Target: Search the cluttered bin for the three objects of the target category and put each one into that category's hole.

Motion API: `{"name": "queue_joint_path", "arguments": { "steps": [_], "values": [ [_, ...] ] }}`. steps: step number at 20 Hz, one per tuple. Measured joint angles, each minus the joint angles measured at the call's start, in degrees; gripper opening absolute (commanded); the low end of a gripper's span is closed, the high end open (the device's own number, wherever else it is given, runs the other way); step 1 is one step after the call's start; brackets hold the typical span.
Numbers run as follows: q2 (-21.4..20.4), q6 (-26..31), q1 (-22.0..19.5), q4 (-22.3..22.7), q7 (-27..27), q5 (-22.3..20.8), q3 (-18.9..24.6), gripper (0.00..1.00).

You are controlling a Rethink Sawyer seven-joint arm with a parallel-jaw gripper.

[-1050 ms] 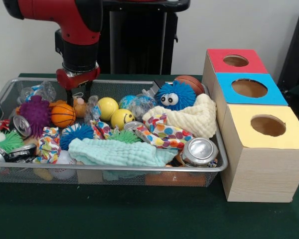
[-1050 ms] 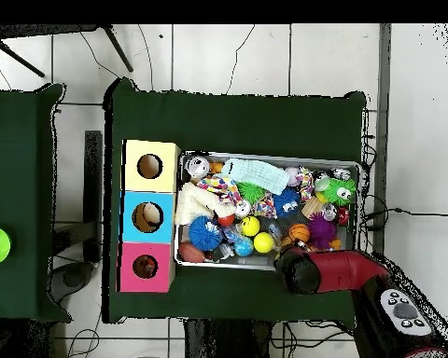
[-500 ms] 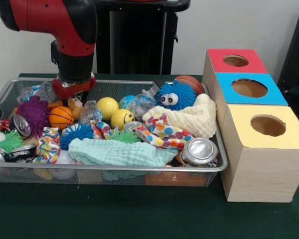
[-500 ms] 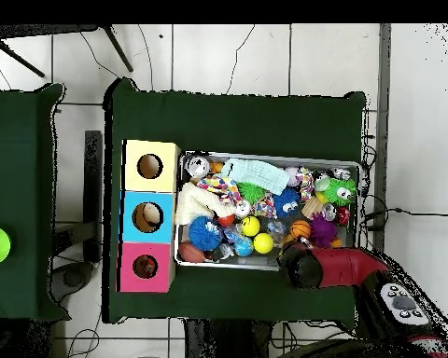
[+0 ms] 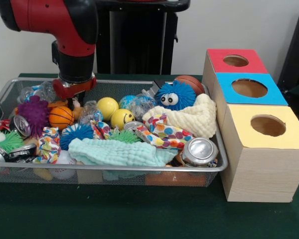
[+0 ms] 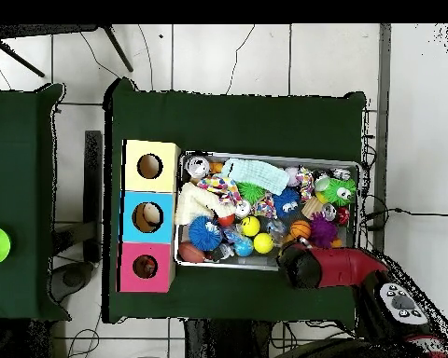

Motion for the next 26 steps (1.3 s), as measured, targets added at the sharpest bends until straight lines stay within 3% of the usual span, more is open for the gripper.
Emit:
{"name": "queue_joint_path", "arguments": {
  "steps": [12,26],
  "values": [
    [-2.29,-0.05,-1.91,3.23,0.00,-0.08,1.51,0.00],
    [-11.76,0.85,3.30,10.53,0.00,0.07,1.43,0.00]
  ]
}}
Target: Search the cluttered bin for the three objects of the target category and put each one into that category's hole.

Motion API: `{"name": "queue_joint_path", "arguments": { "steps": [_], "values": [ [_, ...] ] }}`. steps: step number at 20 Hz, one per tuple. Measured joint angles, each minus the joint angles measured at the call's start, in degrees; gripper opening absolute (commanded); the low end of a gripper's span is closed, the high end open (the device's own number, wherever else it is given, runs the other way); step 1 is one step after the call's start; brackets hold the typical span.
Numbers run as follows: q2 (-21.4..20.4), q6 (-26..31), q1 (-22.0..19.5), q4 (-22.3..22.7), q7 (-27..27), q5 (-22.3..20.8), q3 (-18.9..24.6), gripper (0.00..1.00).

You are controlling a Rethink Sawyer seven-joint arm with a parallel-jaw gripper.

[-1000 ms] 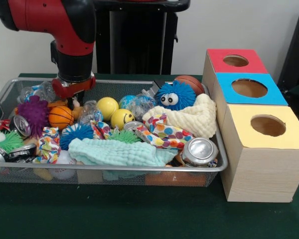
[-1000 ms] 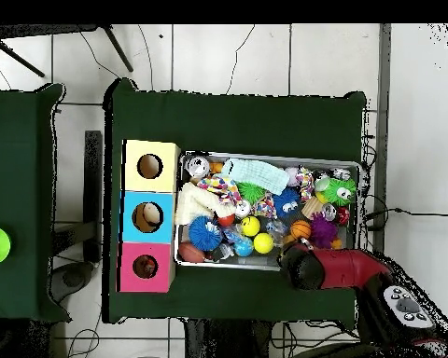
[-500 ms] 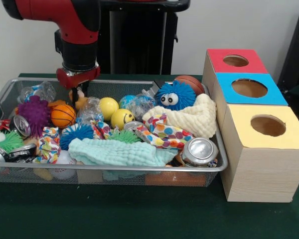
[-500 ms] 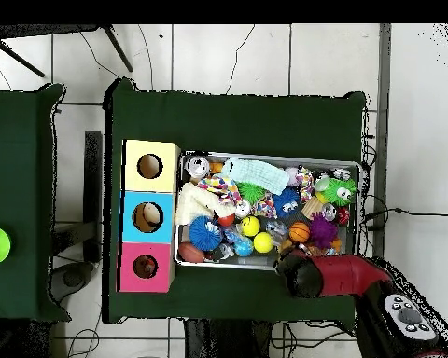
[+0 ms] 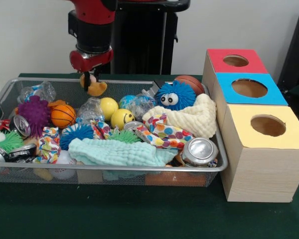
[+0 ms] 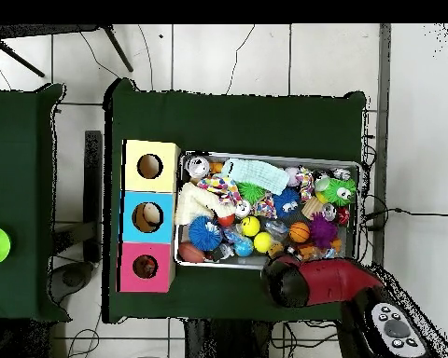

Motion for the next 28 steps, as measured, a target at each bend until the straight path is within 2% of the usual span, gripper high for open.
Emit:
{"name": "queue_joint_path", "arguments": {
  "steps": [6,12,22,28],
  "values": [
    [-3.43,0.67,3.75,0.34,0.00,1.27,-0.05,0.00],
    [-7.26,2.95,5.88,1.18,0.00,5.15,0.45,0.00],
    [-14.80,5.57,6.27,8.09,0.00,16.83,6.11,0.00],
    [-16.52,5.59,8.66,11.60,0.00,22.86,8.37,0.00]
  ]
}}
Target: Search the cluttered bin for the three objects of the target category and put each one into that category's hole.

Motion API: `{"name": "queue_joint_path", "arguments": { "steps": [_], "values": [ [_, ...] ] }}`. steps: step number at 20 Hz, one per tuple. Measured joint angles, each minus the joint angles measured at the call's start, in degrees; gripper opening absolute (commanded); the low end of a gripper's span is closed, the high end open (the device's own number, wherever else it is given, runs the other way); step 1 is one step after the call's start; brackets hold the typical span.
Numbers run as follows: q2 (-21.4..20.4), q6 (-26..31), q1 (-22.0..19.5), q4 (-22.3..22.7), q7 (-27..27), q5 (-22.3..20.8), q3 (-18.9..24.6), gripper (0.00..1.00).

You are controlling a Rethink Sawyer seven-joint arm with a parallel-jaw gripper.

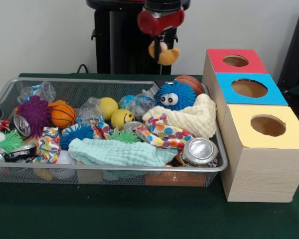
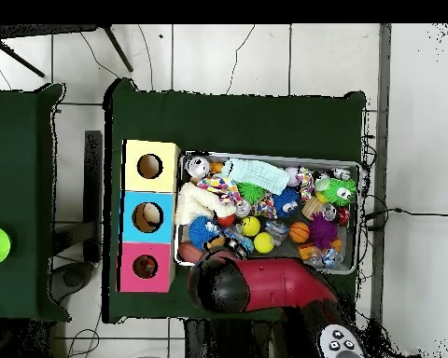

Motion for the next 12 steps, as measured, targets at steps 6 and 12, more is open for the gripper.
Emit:
{"name": "queue_joint_path", "arguments": {
  "steps": [6,12],
  "values": [
    [-0.85,-0.25,4.84,3.67,0.05,6.61,2.40,0.00],
    [-0.55,-3.21,11.86,5.68,1.46,11.86,2.51,0.00]
  ]
}}
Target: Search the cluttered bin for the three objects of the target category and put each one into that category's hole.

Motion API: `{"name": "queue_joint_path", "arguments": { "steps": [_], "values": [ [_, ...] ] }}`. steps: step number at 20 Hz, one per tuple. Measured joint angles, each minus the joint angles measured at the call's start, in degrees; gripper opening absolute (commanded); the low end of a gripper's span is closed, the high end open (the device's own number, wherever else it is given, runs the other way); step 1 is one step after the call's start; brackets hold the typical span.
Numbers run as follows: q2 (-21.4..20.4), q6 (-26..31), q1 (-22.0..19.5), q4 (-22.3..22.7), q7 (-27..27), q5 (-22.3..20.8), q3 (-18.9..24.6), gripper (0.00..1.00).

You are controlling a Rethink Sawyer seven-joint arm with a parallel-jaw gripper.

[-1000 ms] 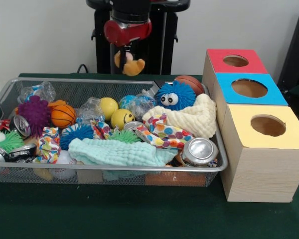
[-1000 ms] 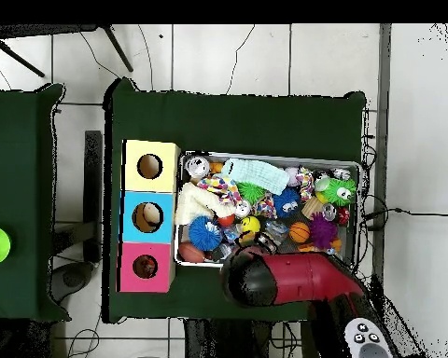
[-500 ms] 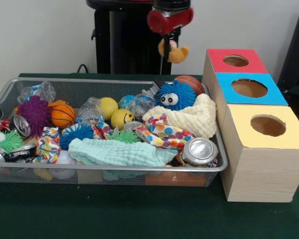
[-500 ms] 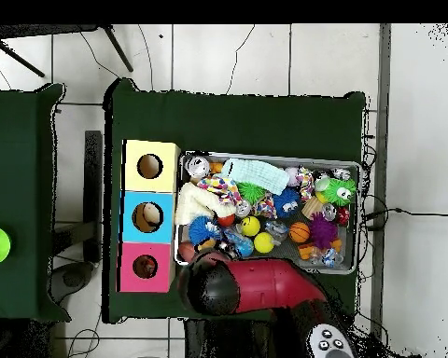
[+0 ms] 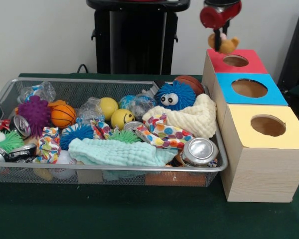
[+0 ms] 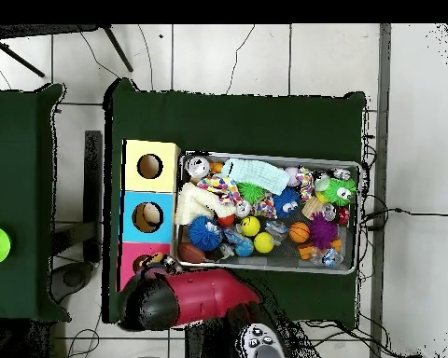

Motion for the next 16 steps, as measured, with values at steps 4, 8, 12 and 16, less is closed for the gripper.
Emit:
{"name": "queue_joint_path", "arguments": {
  "steps": [4,8,12,16],
  "values": [
    [1.06,-3.87,6.84,-0.10,2.87,2.93,-1.30,0.00],
    [2.54,-6.60,11.07,-0.32,5.10,4.13,-2.16,0.00],
    [5.23,-9.49,14.13,-0.74,6.64,4.18,-3.73,0.00],
    [5.50,-10.51,14.73,-0.69,6.73,4.22,-4.35,0.00]
  ]
}}
